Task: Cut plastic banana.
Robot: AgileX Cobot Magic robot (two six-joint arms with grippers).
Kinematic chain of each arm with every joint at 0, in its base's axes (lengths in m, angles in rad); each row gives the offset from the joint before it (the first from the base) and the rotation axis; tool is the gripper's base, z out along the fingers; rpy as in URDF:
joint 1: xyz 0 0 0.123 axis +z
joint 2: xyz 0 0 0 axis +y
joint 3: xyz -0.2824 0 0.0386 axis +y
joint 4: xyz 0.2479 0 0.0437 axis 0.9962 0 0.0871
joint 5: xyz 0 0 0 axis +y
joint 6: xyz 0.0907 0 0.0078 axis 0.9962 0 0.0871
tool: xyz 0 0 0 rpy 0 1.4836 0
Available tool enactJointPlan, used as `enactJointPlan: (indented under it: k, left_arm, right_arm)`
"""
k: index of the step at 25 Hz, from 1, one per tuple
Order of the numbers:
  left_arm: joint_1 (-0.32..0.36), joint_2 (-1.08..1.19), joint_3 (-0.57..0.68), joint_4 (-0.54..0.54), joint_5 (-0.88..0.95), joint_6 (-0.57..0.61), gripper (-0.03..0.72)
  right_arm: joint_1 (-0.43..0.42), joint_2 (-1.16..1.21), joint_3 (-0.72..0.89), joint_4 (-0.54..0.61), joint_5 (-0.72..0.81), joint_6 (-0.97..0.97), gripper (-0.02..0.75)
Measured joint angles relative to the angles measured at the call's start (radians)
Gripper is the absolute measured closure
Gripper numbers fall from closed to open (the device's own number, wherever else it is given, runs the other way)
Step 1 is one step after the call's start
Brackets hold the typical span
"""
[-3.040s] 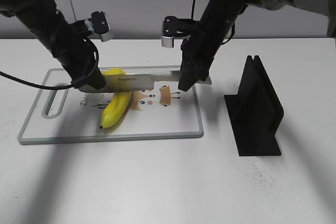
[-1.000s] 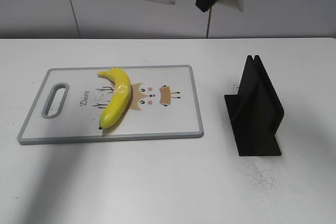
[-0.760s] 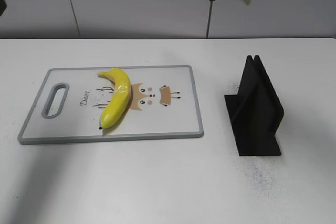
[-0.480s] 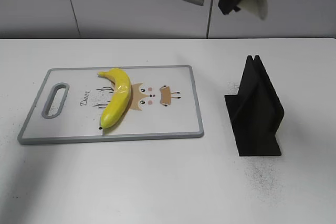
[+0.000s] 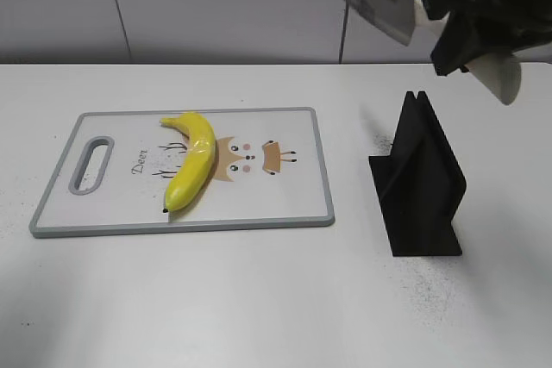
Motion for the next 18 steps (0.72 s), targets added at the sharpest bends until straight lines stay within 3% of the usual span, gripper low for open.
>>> enactJointPlan:
  k: [4,9,18]
  left_arm:
    - [0.000,-0.133,0.151,0.000,-0.035,0.000,0.094]
    - [0.000,-0.335,0.321,0.000,-0.087,0.000,0.100]
    - [0.000,-0.714,0.466,0.000,-0.099,0.000,0.105]
  right_arm:
    - [0.000,-0.057,0.080,-0.087,-0.021,0.106,0.578]
    - [0.000,-0.099,0.182,-0.114,-0.078,0.202,0.578]
    - [0.000,-0.102,0.284,-0.116,-0.163,0.239,0.578]
